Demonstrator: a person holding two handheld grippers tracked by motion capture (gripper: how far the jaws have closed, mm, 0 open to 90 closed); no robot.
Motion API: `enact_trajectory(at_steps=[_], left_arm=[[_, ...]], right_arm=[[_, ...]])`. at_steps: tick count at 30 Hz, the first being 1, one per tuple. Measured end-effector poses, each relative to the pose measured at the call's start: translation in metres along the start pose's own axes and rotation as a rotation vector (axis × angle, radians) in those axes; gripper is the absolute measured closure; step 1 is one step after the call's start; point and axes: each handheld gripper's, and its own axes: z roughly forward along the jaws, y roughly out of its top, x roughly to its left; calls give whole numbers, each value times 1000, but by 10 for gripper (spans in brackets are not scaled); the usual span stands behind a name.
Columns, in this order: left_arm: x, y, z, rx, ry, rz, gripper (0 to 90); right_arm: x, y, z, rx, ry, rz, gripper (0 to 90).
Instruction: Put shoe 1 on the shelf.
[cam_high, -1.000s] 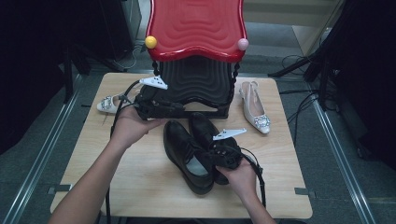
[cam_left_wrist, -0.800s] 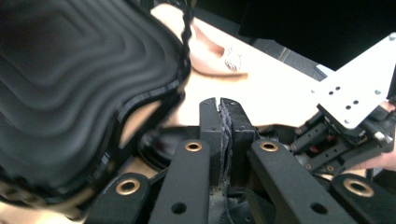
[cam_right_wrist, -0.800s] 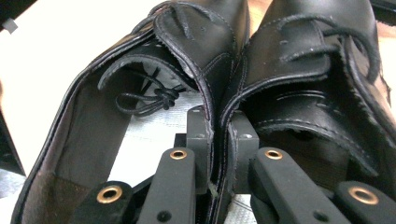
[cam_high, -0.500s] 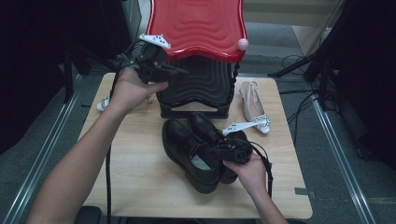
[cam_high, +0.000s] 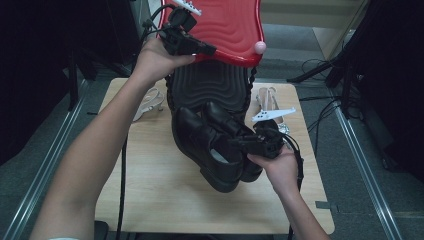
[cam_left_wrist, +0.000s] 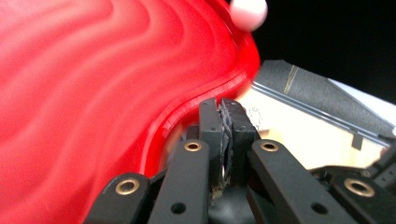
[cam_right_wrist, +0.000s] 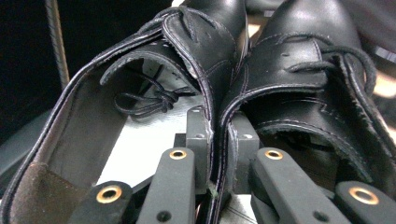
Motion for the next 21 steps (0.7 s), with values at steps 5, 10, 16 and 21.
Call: enact_trajectory(at_steps=[5, 10, 16, 21], left_arm=[[9, 10, 10, 24, 10, -13, 881], [21, 13, 15, 6, 5, -55, 881], [31, 10, 20, 22, 19, -64, 883], [33, 10, 24, 46, 18, -81, 890]], right_arm=[[-1, 21, -7, -51, -11, -9, 833], [-13, 40, -5, -113, -38, 17, 833], [-25, 55, 10, -158, -118, 25, 833], [-31, 62, 28, -187, -199, 35, 832]])
